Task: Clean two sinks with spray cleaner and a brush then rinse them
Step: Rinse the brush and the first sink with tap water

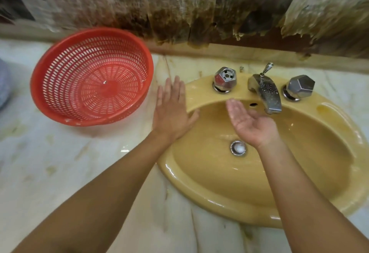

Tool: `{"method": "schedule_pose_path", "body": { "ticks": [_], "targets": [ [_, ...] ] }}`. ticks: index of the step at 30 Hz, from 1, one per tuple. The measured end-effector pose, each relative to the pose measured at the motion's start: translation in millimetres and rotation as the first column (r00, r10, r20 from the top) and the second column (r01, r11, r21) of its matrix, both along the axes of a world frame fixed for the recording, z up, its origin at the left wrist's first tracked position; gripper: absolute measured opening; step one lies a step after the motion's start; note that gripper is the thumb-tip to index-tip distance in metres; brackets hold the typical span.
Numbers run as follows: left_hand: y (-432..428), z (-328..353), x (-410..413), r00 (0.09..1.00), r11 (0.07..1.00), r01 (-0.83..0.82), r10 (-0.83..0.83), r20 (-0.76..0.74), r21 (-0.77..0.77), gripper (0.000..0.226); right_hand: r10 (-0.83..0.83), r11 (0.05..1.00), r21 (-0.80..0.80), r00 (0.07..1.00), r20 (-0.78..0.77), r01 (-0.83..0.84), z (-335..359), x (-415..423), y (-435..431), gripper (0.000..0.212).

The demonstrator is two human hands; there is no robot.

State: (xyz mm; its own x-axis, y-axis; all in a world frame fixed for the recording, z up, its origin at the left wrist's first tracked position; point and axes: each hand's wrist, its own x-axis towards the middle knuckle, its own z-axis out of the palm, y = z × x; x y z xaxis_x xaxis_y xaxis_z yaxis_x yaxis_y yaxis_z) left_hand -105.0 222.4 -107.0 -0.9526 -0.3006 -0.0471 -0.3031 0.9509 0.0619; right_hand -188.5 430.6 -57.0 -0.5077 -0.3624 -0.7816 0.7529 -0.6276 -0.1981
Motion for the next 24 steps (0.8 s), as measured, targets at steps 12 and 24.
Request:
{"method": "schedule_pose_path", "body": {
  "ticks": [12, 24],
  "targets": [
    [33.3, 5.4, -47.9, 0.978, 0.978, 0.206, -0.206, -0.004, 0.001, 0.099, -0.188, 0.97, -0.157, 0.982, -0.003, 0.185, 11.4, -7.6, 22.4, 0.058],
    [8.9, -0.7, -12.6, 0.978, 0.978, 0.198, -0.193, -0.081, 0.066, 0.072, -0.229, 0.973, 0.062, 0.969, 0.095, 0.223, -0.6, 5.4, 16.5, 0.038]
  ]
}}
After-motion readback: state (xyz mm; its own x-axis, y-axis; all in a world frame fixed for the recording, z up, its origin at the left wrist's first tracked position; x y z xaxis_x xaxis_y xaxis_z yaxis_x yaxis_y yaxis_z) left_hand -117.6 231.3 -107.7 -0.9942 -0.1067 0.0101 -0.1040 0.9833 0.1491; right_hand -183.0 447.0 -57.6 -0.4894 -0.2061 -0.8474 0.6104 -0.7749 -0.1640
